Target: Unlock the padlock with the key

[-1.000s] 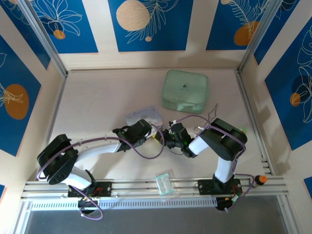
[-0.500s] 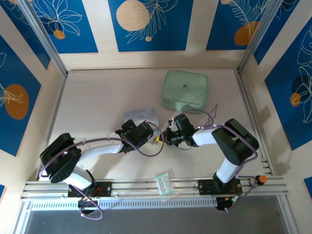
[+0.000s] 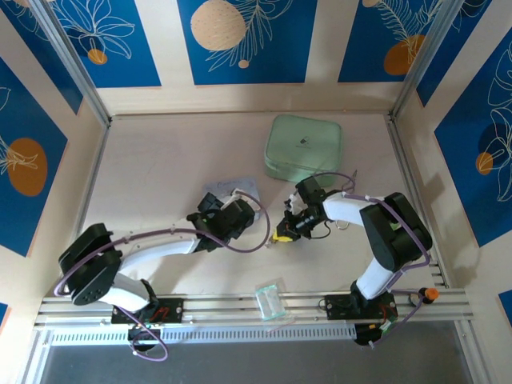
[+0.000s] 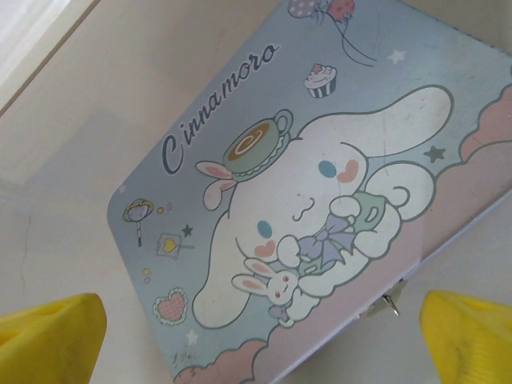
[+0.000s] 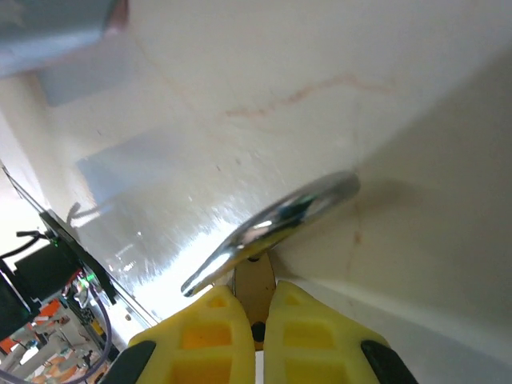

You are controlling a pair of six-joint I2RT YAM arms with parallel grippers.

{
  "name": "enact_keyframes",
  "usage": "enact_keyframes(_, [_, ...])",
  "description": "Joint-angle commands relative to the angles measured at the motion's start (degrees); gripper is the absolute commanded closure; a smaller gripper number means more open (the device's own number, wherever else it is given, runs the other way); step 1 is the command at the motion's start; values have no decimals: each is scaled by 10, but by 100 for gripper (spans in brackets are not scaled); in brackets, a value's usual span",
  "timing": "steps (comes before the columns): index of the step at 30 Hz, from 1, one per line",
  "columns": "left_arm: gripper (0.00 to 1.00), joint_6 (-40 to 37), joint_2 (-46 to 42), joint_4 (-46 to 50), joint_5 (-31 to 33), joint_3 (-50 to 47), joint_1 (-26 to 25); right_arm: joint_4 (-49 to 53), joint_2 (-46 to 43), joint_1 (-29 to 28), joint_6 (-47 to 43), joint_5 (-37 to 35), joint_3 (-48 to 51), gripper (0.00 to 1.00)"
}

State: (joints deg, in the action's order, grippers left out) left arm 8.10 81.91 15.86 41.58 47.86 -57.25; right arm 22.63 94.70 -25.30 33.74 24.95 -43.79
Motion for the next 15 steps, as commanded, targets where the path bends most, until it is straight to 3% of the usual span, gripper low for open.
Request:
enact_keyframes(1, [1, 29, -28, -1, -12, -14, -4, 167, 15, 14, -37, -82, 22, 93])
enact_keyframes(15, [1, 30, -47, 4, 2, -34, -4, 239, 18, -14, -12, -158, -37, 69])
